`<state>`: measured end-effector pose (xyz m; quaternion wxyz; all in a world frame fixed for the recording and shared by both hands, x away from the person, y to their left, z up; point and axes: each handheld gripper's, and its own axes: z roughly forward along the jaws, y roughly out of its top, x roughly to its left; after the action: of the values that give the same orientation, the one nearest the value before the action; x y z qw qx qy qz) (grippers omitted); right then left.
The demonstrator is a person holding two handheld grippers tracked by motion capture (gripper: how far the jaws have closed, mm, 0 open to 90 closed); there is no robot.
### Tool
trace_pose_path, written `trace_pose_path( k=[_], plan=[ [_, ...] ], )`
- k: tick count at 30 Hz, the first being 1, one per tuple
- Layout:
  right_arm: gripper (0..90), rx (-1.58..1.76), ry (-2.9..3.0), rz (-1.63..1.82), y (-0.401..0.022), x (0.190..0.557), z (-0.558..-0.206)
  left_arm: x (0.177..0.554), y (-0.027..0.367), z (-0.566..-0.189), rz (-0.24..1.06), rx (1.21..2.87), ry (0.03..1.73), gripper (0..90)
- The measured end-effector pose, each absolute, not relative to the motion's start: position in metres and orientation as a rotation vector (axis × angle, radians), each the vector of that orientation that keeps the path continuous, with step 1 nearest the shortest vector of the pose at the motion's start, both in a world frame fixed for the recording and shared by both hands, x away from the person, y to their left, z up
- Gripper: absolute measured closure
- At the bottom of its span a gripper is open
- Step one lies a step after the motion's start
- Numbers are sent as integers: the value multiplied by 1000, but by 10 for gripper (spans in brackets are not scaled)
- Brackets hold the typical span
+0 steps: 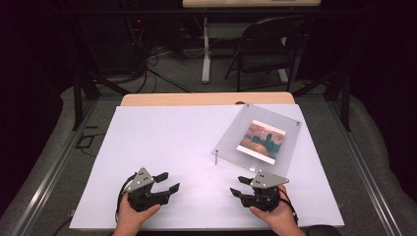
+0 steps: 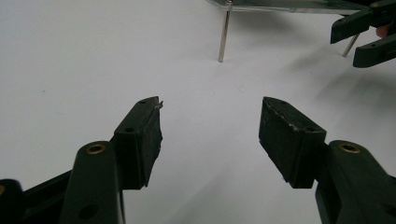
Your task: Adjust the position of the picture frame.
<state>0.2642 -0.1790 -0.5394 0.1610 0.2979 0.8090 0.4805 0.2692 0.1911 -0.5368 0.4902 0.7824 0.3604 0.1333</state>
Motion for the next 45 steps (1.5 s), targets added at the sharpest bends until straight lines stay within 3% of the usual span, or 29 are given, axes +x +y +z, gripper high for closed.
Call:
trace_pose_path(
  k=[24,45],
  plan=[
    [461,858,2268,1349,-184,259,-531,278,179,-536,319,1901,908,393],
    [558,940,2205,1373,-203,259,-525,339,124,-538,240,1942,849,541]
  ],
)
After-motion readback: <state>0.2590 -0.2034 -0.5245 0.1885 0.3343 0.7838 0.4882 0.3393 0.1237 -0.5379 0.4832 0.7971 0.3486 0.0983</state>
